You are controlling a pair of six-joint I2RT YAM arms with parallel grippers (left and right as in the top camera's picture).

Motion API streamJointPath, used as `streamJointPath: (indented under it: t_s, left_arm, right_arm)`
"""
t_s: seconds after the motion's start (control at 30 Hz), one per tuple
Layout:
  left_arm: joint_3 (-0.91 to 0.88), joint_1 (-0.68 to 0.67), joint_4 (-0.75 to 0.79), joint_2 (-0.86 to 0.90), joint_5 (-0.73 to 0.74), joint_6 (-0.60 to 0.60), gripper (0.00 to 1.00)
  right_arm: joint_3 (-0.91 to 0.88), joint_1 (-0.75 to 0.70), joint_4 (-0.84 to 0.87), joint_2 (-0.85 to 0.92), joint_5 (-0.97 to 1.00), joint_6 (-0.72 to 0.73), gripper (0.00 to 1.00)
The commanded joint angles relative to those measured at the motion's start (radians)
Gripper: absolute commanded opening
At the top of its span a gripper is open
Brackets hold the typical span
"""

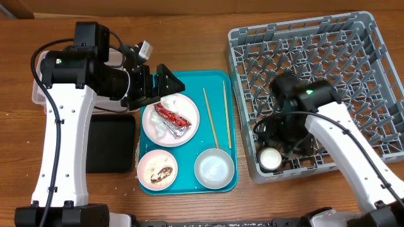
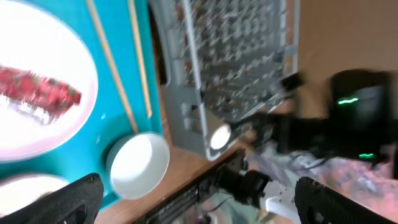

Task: Sort waste into correct bins and load items into the dishwasher
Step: 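Take the cup with the right gripper and set it in the rack, then grasp the small food plate with the left gripper, lift toward black tray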

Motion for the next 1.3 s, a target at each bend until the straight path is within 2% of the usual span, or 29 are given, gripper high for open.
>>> streamJointPath:
  t_s: [0.0,0.1,0.17,0.27,0.3,0.4,0.47,0.6,0.73,0.83,0.87,0.9,1.0,1.17,1.2,1.27]
  left_arm:
    - [0.015,-0.013,-0.065,-0.003,-0.148,0.028,1.00]
    - [0.014,-0.082,-0.145,-0.003,-0.373,0.018,1.00]
    - [-0.001,-0.160,-0.181,-0.003,-0.500,-0.051,1.00]
    - [-0.127,-0.320,-0.189,-0.003,-0.772,-0.312,1.00]
    - [-0.185,-0.354,-0.161,-0.003,-0.797,-0.359,0.99]
    - [-0.393,-0.414,-0.015,-0.003,-0.795,-0.462,0.91]
    - [-0.546,-0.419,0.106,-0.003,-0.774,-0.527,0.76]
    - [-0.734,-0.420,0.327,-0.003,-0.693,-0.531,0.52]
    - [-0.816,-0.420,0.477,-0.003,-0.704,-0.531,0.47]
    - [-0.836,-0.420,0.521,-0.003,-0.725,-0.531,0.33]
    - [-0.836,-0.420,0.521,-0.003,-0.739,-0.531,0.17]
    - [-0.836,-0.420,0.517,-0.003,-0.741,-0.531,0.06]
    - [-0.830,-0.420,0.482,-0.003,-0.726,-0.531,0.04]
    - [-0.682,-0.390,0.272,-0.101,-0.551,-0.499,0.04]
    - [-0.607,-0.322,0.206,-0.156,-0.512,-0.469,0.04]
    - [-0.531,-0.192,0.173,-0.211,-0.425,-0.371,0.04]
  right_arm:
    - [0.199,0.003,0.055,-0.056,0.088,0.002,0.92]
    - [0.309,0.003,0.146,-0.061,0.087,0.001,0.93]
    - [0.340,0.003,0.212,-0.061,0.083,0.002,0.95]
    - [0.347,0.003,0.274,-0.061,0.072,0.005,0.96]
    - [0.347,0.003,0.276,-0.061,0.073,0.004,0.97]
    - [0.346,0.003,0.270,-0.061,0.073,0.003,0.98]
    - [0.346,0.003,0.264,-0.061,0.073,0.003,0.98]
    - [0.346,0.003,0.265,-0.058,0.073,0.003,1.00]
    - [0.345,0.003,0.265,-0.047,0.073,0.004,1.00]
    - [0.345,0.003,0.264,-0.039,0.073,0.004,1.00]
    - [0.345,0.003,0.263,-0.037,0.073,0.004,1.00]
    - [0.345,0.003,0.263,-0.037,0.073,0.003,1.00]
    - [0.345,0.003,0.262,-0.037,0.073,0.003,1.00]
    - [0.345,0.003,0.248,-0.037,0.074,0.000,1.00]
    - [0.345,0.003,0.249,-0.037,0.073,0.000,1.00]
    - [0.345,0.003,0.249,-0.037,0.073,0.000,1.00]
